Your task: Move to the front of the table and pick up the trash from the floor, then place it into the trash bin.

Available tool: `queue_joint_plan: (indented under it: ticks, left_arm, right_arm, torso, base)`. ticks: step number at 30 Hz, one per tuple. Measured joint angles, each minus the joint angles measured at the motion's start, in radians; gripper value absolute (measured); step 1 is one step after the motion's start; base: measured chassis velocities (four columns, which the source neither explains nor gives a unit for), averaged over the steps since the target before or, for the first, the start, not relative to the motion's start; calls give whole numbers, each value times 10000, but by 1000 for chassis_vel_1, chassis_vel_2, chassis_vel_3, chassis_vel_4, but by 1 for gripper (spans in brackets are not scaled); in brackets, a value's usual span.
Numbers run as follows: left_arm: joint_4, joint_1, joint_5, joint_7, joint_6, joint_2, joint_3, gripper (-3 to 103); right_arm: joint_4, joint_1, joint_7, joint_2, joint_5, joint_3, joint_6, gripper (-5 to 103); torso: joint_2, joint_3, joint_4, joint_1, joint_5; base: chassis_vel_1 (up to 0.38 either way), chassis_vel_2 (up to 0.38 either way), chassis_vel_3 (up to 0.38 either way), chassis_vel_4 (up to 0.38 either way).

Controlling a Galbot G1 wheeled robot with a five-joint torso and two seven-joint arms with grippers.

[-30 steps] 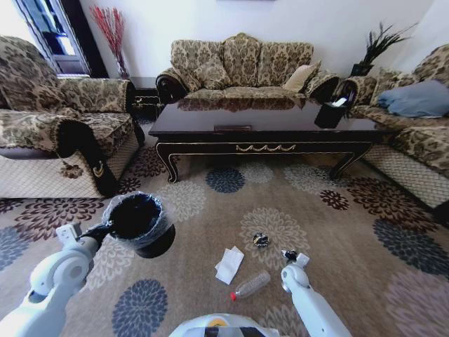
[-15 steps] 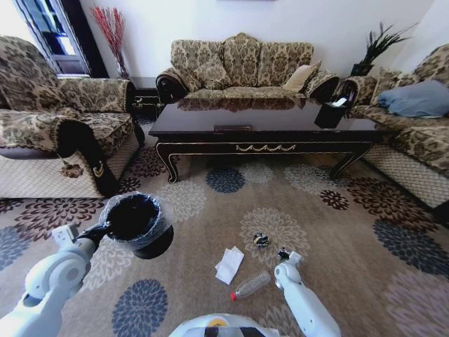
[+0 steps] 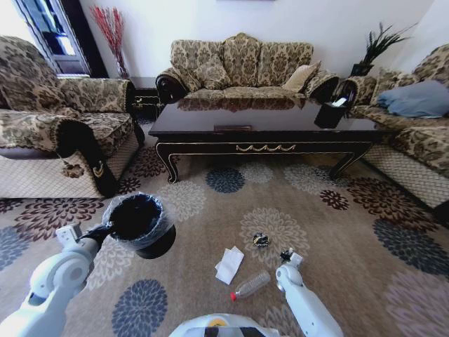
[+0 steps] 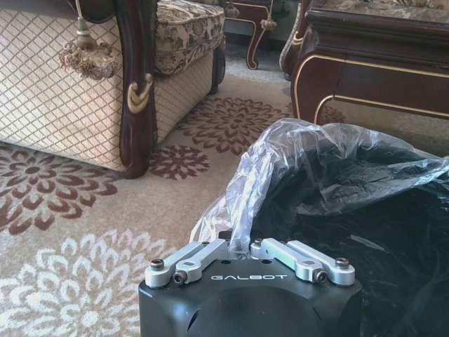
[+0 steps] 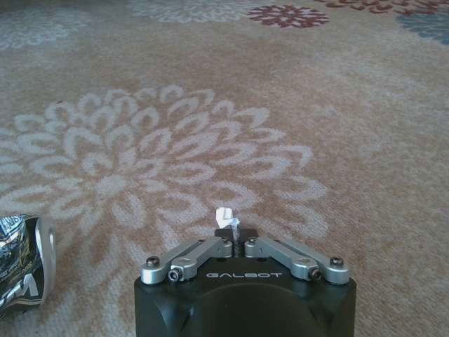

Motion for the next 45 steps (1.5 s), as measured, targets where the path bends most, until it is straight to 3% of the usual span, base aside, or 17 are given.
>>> queue_joint_plan:
  ticks: [2, 11, 15, 19, 26, 31, 35, 37, 38, 41, 43, 45]
  left_arm:
    - [0, -1, -2, -1, -3, 33, -1, 4]
    - [-2, -2, -12, -1, -7, 53, -4, 4]
    - [-4, -4, -20, 0, -19, 35, 60, 4]
    - [-228, -4, -80, -12, -20, -67, 314, 4]
    - [-366, -49, -34, -68, -92, -148, 952, 4]
    - [-163, -426, -40, -212, -116, -14, 1896, 4]
    - [701, -1355, -31, -91, -406, 475, 3524, 4]
    - [830, -1567, -32, -75, -454, 506, 3761, 4]
    - [1175, -2319, -29, -73, -544, 515, 4478, 4]
    - [1480, -3124, -29, -90, -580, 405, 5207, 4]
    - [1872, -4148, -46, -170, -590, 174, 6250, 4]
    - [1937, -4300, -58, -184, -584, 136, 6414, 4]
  right_arm:
    - [123, -75, -59, -31, -21, 9, 29, 1]
    - [768, -395, -225, -195, -145, 76, 196, 0]
    - [1968, -941, -895, -478, -703, 106, 938, 0]
    - [3973, -1864, -2530, -1184, -1683, -124, 2196, 0]
    - [6272, -2234, -3244, -1803, -1702, -813, 2681, 0]
    - [7248, -2185, -4066, -2364, -1754, -1295, 3159, 0]
    - [7772, -1821, -4956, -3067, -1746, -1717, 3625, 0]
    - [7807, -1747, -5002, -3137, -1743, -1765, 3646, 0]
    - [7912, -1401, -5082, -3390, -1684, -1975, 3673, 0]
    - [7953, -1024, -5127, -3593, -1609, -2176, 3678, 0]
    - [7933, -375, -5246, -3891, -1502, -2595, 3679, 0]
    - [7920, -287, -5263, -3925, -1488, -2660, 3679, 0]
  torso:
    - [1, 0, 1, 0, 0]
    - [0, 0, 1, 0, 1]
    - [0, 0, 2, 0, 1]
    - [0, -1, -2, 0, 1]
    - [0, 0, 4, 0, -2]
    - [0, -1, 2, -1, 2]
    - [0, 1, 3, 0, -1]
    - [0, 1, 3, 0, 0]
    - [0, 1, 3, 0, 2]
    - [0, 1, 0, 0, 1]
    - [0, 1, -3, 0, 1]
    - [0, 2, -1, 1, 1]
  base:
    - [0, 0, 0, 0]
    - [0, 0, 0, 0]
    - [0, 0, 0, 0]
    - [0, 0, 0, 0]
    - [0, 0, 0, 0]
    - [0, 0, 0, 0]
    - [0, 0, 0, 0]
    - [0, 0, 0, 0]
    - [0, 0, 0, 0]
    - [0, 0, 0, 0]
    - [0, 0, 0, 0]
    - [0, 0, 0, 0]
